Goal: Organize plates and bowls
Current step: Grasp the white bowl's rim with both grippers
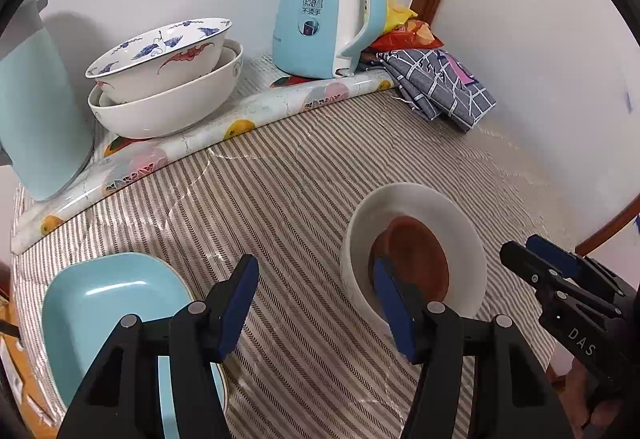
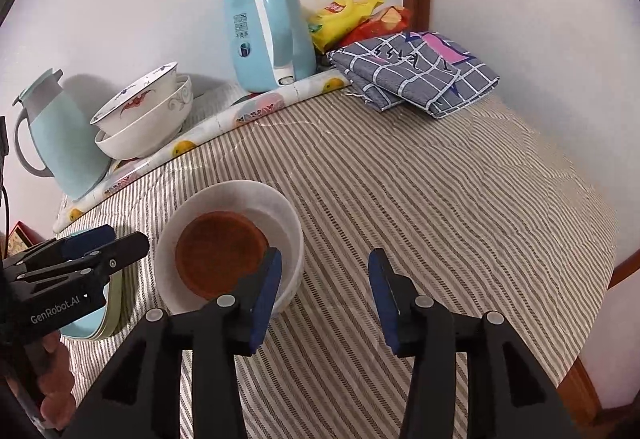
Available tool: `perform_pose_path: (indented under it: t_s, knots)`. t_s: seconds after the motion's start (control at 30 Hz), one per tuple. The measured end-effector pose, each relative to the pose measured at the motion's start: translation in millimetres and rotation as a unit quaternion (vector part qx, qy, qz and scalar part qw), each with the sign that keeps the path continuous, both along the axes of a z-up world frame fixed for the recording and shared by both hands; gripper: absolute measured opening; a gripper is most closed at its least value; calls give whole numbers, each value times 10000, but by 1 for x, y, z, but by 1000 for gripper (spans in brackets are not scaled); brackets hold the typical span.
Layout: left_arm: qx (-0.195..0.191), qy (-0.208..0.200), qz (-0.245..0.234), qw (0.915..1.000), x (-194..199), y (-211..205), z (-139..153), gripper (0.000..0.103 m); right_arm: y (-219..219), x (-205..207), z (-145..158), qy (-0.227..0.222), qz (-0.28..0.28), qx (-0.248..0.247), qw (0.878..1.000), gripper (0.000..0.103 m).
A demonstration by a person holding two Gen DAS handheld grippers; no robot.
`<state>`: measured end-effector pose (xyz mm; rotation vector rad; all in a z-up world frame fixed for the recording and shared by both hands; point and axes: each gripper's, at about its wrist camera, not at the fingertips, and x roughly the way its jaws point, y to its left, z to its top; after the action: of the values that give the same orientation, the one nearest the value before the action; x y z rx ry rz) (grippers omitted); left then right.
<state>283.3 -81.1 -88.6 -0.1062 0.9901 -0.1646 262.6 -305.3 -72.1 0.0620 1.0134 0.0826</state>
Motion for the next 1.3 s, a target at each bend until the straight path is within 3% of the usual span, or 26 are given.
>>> perform_pose_path:
  t_s: [0.67, 1.3]
  knots:
    - [349, 400, -167, 9985, 25, -20, -29, 58, 8, 21, -33, 342, 163, -58, 9993, 45]
    - [179, 721, -174, 9971, 39, -19, -52, 56, 22, 33, -49, 646, 143, -154, 9977, 25]
